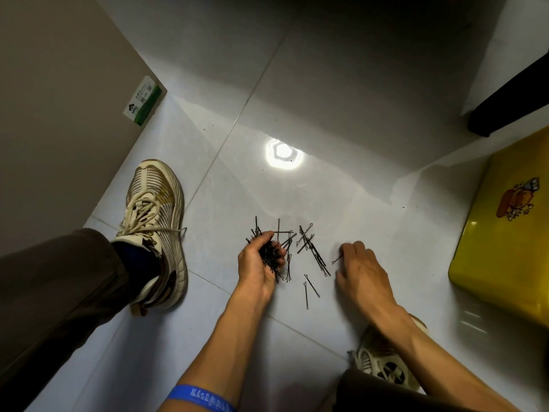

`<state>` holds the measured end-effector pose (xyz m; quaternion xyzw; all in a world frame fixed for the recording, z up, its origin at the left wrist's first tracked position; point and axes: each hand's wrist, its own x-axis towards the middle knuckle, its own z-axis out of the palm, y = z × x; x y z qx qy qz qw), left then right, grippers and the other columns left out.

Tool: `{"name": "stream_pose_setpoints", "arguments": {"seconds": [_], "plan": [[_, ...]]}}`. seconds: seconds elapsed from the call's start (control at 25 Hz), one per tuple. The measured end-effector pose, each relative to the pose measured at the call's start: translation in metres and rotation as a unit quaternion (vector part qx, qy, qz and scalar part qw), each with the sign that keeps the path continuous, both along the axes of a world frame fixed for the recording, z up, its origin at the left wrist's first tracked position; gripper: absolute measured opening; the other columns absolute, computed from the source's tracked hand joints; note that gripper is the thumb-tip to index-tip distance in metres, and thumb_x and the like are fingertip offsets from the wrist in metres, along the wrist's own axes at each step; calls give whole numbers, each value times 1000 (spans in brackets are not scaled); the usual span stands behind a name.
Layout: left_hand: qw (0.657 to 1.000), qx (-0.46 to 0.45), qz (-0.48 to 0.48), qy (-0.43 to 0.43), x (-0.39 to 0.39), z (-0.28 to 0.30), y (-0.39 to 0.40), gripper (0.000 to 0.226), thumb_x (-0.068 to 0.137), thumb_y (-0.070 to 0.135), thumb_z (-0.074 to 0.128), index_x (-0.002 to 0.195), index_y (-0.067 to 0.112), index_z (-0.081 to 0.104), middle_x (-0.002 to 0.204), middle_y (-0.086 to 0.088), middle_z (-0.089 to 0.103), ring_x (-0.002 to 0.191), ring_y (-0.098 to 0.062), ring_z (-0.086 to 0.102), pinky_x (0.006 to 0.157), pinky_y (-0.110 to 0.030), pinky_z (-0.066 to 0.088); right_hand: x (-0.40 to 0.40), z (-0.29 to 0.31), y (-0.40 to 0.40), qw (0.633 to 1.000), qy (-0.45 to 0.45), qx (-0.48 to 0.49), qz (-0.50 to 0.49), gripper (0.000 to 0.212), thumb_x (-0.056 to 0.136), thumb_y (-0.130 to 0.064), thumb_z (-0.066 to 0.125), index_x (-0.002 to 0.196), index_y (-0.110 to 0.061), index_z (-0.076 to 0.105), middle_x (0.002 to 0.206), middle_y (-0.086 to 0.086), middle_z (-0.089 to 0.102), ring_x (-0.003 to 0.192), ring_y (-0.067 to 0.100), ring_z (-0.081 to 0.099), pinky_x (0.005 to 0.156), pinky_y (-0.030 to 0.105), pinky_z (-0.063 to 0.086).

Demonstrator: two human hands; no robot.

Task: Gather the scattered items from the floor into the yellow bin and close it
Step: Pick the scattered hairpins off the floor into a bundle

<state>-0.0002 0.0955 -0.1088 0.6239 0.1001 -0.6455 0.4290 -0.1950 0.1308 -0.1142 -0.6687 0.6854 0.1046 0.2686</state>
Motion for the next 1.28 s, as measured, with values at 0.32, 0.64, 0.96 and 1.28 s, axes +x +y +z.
{"name": "stream_pose_setpoints", "arguments": {"seconds": [0.32,0.64,0.96,1.28], "plan": [[1000,1,0,0,18,1,5,8,90,7,53,92,5,60,65,-11,64,52,-21,60,43,-23,41,48,-13,-36,991,-107,-80,-11,13,91,-23,52,101,-16,58,98,4,57,85,27,53,66,37,46],[999,8,38,-16,45,3,7,12,92,4,46,95,8,58,62,-9,59,50,-20,57,43,-22,44,94,-14,-90,945,-90,-65,308,68,80,-14,62,143,-17,38,154,5,32,132,33,33,99,43,38],[999,5,23,-25,41,-2,4,8,91,5,51,92,8,58,67,-11,57,53,-22,56,44,-24,43,43,-10,-38,941,-67,-159,291,17,92,-25,55,92,-11,63,94,8,61,79,30,53,67,40,42],[1000,17,5,-18,30,-3,22,8,92,7,50,94,8,57,66,-9,59,53,-21,56,45,-23,43,34,-15,2,923,-89,-136,350,7,79,-8,61,84,-13,61,88,6,59,76,29,55,63,39,46]]}}
